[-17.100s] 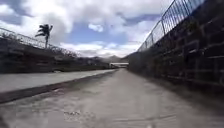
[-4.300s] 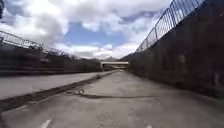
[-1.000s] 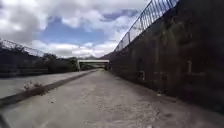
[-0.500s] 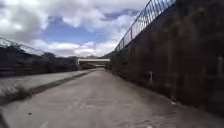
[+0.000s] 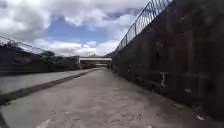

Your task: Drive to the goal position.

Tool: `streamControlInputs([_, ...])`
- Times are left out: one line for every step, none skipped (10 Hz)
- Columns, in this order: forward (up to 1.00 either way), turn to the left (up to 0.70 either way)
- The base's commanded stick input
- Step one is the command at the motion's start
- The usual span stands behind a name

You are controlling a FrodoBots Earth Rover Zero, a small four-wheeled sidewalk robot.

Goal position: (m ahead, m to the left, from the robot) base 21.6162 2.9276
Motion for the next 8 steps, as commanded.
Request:
streamControlInputs([1.00, 0.00])
streamControlInputs([1.00, 0.00])
streamControlInputs([1.00, 0.00])
streamControlInputs([1.00, 0.00])
streamControlInputs([1.00, 0.00])
streamControlInputs([1.00, 0.00])
streamControlInputs([1.00, 0.00])
streamControlInputs([1.00, 0.00])
